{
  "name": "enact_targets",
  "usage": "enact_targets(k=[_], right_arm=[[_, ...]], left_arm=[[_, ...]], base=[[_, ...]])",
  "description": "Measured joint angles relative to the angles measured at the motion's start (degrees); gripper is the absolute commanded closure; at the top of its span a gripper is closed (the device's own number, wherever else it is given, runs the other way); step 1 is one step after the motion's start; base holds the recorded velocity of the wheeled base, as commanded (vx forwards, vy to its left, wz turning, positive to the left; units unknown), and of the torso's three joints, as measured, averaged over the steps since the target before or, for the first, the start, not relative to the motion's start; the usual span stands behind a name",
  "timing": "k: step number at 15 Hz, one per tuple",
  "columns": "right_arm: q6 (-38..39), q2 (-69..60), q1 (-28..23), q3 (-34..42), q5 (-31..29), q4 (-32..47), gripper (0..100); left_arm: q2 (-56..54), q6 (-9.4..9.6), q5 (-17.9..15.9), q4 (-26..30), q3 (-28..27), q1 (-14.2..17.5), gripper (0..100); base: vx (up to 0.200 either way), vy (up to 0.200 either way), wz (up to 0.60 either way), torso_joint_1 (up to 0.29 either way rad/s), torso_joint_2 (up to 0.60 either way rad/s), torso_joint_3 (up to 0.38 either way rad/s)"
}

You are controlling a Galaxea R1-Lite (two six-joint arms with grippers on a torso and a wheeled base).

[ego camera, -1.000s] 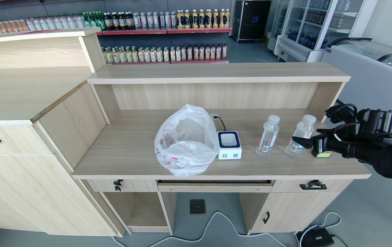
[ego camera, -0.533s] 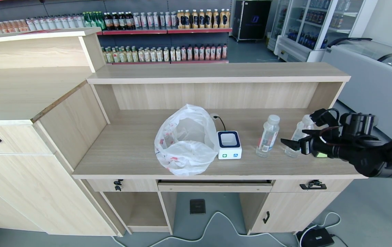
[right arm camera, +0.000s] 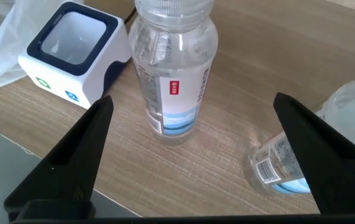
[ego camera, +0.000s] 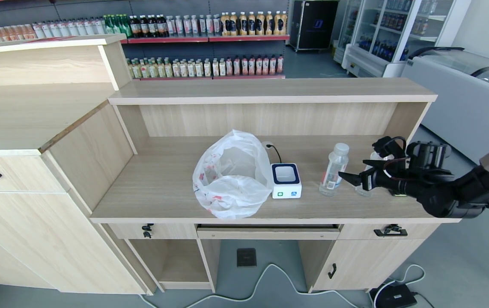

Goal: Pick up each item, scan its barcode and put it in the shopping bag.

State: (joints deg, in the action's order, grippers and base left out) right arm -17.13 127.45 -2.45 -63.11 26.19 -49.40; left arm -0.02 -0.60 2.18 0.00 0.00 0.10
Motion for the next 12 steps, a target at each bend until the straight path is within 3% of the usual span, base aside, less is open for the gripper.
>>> enact_targets(k=[12], right_arm=[[0.9, 7.4, 3.2, -9.0, 1.8, -0.3, 0]], left_arm=[[0.0, 0.0, 0.0, 0.0, 0.0, 0.0, 0]], base=[[0.0, 0.0, 0.0, 0.0, 0.0, 0.0]])
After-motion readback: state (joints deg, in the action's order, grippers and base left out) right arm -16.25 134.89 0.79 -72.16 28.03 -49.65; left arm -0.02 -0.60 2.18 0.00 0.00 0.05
